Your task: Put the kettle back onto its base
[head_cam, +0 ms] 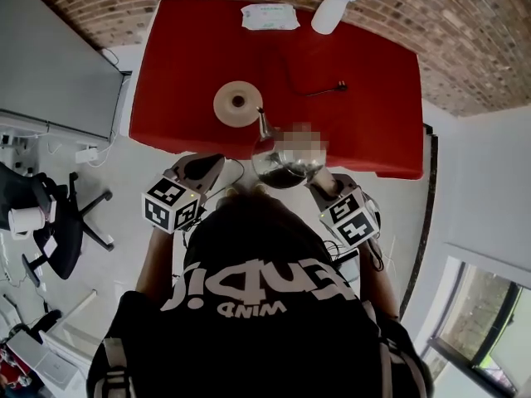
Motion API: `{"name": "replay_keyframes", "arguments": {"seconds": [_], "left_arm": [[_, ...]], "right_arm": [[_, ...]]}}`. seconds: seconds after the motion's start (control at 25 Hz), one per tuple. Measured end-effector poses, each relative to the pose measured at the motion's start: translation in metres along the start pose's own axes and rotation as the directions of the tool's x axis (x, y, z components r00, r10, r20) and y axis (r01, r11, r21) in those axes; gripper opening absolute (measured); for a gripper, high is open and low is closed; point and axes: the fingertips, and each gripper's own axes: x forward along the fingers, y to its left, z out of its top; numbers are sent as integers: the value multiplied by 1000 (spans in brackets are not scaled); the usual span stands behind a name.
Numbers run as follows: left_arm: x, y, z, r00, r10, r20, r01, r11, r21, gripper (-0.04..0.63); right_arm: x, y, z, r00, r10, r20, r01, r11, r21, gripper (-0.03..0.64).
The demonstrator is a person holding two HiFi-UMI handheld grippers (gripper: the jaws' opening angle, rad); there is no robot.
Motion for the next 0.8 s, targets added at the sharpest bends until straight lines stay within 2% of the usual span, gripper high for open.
{"name": "replay_keyframes", "arguments": {"seconds": [0.32, 0.8], "left_arm": [[15, 1, 2, 1000, 10, 2, -10, 1000, -20, 9], [13, 12, 2, 999, 51, 6, -51, 998, -34, 9]], "right_arm": [[8, -27, 13, 1000, -3, 15, 4, 999, -44, 69], [28, -56, 78, 997, 9, 72, 3, 987, -159, 69]]}}
